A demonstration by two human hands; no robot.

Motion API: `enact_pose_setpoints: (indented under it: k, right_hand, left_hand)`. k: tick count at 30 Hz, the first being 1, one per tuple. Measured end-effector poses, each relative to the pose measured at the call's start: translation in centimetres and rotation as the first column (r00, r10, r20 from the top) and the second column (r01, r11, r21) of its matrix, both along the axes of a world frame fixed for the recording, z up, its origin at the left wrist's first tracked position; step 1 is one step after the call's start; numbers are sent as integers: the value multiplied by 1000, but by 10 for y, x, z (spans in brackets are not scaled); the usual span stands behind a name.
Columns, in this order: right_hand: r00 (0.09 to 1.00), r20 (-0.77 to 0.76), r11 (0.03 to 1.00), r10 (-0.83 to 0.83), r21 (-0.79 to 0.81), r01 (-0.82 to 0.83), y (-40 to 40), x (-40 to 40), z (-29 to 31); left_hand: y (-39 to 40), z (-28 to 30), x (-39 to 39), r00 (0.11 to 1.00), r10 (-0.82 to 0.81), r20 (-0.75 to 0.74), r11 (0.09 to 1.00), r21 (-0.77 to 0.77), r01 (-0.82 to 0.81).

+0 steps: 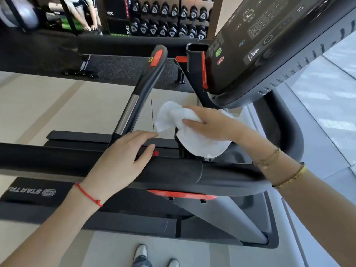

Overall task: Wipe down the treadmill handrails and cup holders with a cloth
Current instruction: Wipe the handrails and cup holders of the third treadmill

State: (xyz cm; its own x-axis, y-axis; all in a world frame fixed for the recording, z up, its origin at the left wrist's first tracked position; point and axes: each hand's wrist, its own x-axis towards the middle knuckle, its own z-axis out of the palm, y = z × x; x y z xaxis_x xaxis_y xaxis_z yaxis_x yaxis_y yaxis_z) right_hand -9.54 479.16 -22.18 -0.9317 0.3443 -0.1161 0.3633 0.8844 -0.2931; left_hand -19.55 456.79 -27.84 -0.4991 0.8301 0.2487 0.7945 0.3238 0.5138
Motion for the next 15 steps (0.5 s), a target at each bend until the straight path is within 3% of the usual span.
enact_pose_setpoints:
  k: [6,11,15]
  right_hand:
    - [998,47,970,-42,-237,52,-16,24,4]
    - [989,-98,977,-110,-194,89,-42,37,15]
    - [984,-92,970,-154,-204,133,-83,42,24]
  left_hand:
    - [-36,-3,-14,994,39,-100,998,51,-34]
    - [-59,-5,-29,986,29,-162,995,102,-12]
    - [-82,-5,-52,988,11,-157,996,91,3]
